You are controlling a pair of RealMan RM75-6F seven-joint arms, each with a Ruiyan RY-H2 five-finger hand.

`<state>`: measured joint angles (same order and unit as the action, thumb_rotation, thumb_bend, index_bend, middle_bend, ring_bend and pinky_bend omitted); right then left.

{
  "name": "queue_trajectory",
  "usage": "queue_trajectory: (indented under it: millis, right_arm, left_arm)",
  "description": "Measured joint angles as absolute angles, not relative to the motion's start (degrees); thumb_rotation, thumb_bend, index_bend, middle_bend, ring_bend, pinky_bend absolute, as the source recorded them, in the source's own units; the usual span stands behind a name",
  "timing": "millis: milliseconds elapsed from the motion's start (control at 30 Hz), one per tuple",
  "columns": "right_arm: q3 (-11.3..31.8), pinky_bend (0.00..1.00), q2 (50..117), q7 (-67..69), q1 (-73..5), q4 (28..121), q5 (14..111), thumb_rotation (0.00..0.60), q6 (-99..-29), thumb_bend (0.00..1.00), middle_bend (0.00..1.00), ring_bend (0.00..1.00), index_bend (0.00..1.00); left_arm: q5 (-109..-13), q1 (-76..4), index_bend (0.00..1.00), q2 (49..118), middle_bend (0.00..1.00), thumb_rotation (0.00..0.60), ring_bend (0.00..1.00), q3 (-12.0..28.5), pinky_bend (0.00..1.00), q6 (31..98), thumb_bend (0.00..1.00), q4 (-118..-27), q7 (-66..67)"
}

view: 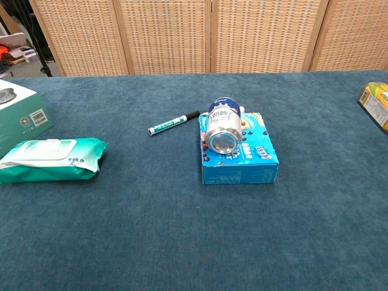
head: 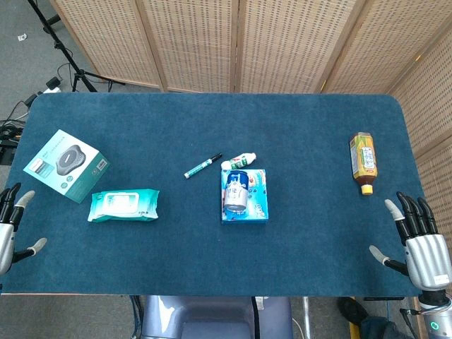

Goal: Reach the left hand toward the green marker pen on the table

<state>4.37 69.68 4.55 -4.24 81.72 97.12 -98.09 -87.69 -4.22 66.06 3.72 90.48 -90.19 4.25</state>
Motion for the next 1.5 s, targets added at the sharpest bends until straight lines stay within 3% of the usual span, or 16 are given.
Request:
queue_trajectory:
  millis: [367, 433, 500, 600, 667, 733, 900, 967, 1200, 1400, 1500]
  right_arm:
    - [4.1, 0.0, 69.7, 4.2, -4.3, 82.0, 96.9, 0.6, -97.6, 0.0, 0.0, 0.0, 0.0]
    - [4.1, 0.0, 69.6, 4.4, -4.3, 82.5, 96.9, 0.6, -97.5, 0.0, 0.0, 0.0, 0.0]
    - [4.1, 0.0, 69.6, 4.3, -4.4, 82.9, 96.9, 0.6, -97.3, 0.0, 0.0, 0.0, 0.0]
    - [4.2, 0.0, 69.6, 3.8, -4.6, 82.8, 96.3, 0.6, -96.7, 0.0, 0.0, 0.0, 0.0]
    - [4.5, 0.0, 69.5, 3.9, -4.7, 82.9, 95.4, 0.6, -96.2, 0.0, 0.0, 0.0, 0.0]
    - [4.9, 0.0, 69.3, 4.2, -4.8, 83.0, 94.4, 0.6, -95.7, 0.0, 0.0, 0.0, 0.0]
    - [5.5, 0.0, 68.8, 4.9, -5.1, 83.3, 93.0, 0.6, -94.5, 0.0, 0.0, 0.0, 0.0]
    - [5.7, 0.0, 68.7, 5.0, -5.3, 83.3, 92.2, 0.6, -93.9, 0.0, 0.0, 0.0, 0.0]
    - [6.6, 0.0, 68.5, 5.4, -6.0, 83.1, 89.4, 0.6, -91.1, 0.0, 0.0, 0.0, 0.0]
    - [7.3, 0.0, 68.2, 5.6, -6.9, 83.0, 86.8, 0.6, -88.1, 0.0, 0.0, 0.0, 0.0]
    - [7.6, 0.0, 68.0, 6.0, -7.2, 82.7, 85.4, 0.6, -86.8, 0.0, 0.0, 0.0, 0.0]
  left_arm:
    - [-86.8, -4.0, 0.0, 66.0, 0.0, 0.6, 0.0, 3.8, 0.0, 90.1, 0.0, -91.2, 5.2]
    - [-86.7, -4.2, 0.0, 65.9, 0.05, 0.6, 0.12, 3.8, 0.06, 89.8, 0.0, -91.6, 5.1]
    - [-86.2, -4.6, 0.0, 65.4, 0.23, 0.6, 0.36, 4.1, 0.27, 89.0, 0.02, -92.9, 5.0]
    - [-85.3, -6.5, 0.0, 64.6, 0.62, 0.6, 0.7, 6.2, 0.77, 87.8, 0.08, -95.1, 5.4]
    - [-85.0, -8.5, 0.0, 64.3, 0.79, 0.6, 0.82, 8.1, 0.92, 86.8, 0.11, -96.1, 6.1]
    - [-84.8, -11.2, 0.0, 64.2, 0.9, 0.6, 0.89, 10.2, 0.99, 85.4, 0.18, -96.9, 7.3]
    - [-82.2, -16.7, 0.0, 64.1, 0.94, 0.6, 0.93, 13.1, 1.0, 78.7, 0.41, -99.2, 10.1]
    - [-79.8, -18.8, 0.0, 64.0, 0.95, 0.6, 0.93, 13.9, 1.0, 74.7, 0.46, -100.2, 11.3]
    - [-61.8, -29.7, 0.0, 65.2, 0.95, 0.6, 0.94, 17.4, 1.0, 56.3, 0.48, -100.8, 14.8]
    - [-44.4, -42.0, 0.0, 69.5, 0.95, 0.6, 0.94, 18.6, 1.0, 40.6, 0.48, -95.1, 15.7]
    - [-38.5, -47.7, 0.0, 72.5, 0.95, 0.6, 0.94, 17.9, 1.0, 35.7, 0.49, -90.7, 16.0]
